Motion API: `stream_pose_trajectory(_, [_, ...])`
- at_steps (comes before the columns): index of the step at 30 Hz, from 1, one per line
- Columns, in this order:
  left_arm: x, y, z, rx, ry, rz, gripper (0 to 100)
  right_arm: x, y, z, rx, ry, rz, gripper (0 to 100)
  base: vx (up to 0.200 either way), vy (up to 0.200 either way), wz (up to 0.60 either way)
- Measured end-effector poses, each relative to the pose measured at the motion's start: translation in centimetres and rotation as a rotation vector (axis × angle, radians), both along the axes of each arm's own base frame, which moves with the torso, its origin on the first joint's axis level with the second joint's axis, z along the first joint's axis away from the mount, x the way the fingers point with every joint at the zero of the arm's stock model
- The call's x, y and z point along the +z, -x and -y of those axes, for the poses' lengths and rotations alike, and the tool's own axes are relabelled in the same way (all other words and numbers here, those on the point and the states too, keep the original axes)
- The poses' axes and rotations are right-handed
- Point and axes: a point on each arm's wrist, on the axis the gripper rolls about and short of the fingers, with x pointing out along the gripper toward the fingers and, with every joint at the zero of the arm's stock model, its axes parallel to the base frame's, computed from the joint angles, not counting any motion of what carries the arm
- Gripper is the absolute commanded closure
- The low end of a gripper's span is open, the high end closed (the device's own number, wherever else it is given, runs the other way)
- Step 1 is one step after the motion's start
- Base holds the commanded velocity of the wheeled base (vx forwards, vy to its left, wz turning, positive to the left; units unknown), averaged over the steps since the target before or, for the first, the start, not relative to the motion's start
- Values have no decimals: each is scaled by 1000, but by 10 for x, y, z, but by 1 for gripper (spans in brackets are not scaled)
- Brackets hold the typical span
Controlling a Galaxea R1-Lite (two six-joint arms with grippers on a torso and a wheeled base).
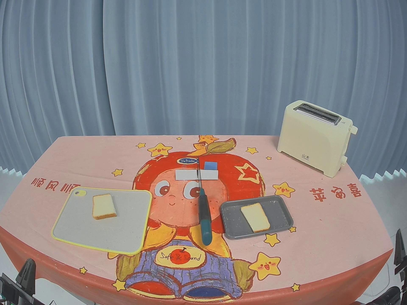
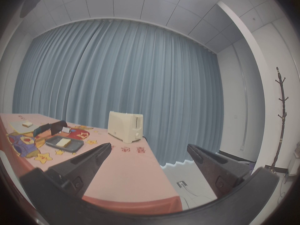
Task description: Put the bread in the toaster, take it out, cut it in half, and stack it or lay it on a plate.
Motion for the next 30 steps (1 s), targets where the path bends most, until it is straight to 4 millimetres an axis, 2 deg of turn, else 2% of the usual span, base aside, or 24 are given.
stream_pose_trajectory(9, [0, 0, 0, -1, 0, -2, 100, -4, 9, -1, 28, 11, 13, 0, 0, 0, 0])
stream_pose_trajectory(30, [0, 0, 0, -1, 0, -2, 100, -14, 11, 0, 45, 9, 5, 0, 0, 0, 0])
